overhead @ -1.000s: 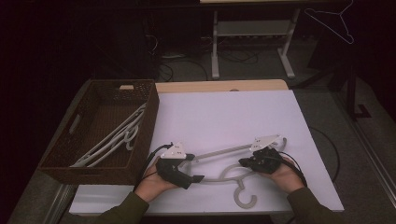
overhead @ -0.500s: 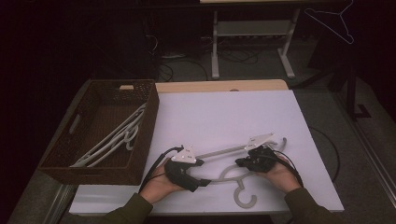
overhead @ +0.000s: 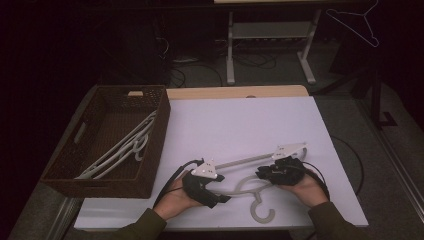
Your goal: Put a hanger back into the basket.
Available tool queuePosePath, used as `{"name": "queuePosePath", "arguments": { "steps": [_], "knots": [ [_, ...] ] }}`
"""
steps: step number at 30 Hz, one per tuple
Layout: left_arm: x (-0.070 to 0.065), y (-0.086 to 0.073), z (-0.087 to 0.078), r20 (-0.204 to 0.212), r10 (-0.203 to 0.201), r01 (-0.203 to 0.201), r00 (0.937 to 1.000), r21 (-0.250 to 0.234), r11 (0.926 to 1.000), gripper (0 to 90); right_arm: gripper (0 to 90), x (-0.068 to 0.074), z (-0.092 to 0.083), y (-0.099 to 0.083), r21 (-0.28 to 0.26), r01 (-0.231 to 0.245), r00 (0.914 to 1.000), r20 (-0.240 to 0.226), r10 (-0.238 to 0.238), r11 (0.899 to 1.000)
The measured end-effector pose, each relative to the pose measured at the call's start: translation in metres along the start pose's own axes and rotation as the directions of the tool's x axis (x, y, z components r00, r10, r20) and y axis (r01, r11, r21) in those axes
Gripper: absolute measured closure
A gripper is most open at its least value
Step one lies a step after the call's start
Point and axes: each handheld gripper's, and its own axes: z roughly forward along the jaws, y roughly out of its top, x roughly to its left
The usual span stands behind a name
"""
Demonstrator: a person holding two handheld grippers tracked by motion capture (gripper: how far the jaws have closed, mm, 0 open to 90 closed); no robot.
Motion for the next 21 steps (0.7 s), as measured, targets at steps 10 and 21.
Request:
{"name": "queuePosePath", "arguments": {
  "steps": [10,21],
  "knots": [
    [0.002,-0.003,-0.002,-0.012,-0.009,0.009,0.9999,0.005,0.9999,30.0,62.4,0.038,-0.009,-0.021,0.035,0.087,0.993,-0.083,-0.084,0.996],
    [0.005,-0.006,-0.007,-0.021,-0.016,0.016,0.9997,-0.001,0.9999,30.0,62.6,0.024,-0.025,-0.043,0.079,0.05,0.9983,0.027,-0.052,0.996]
  ]
}}
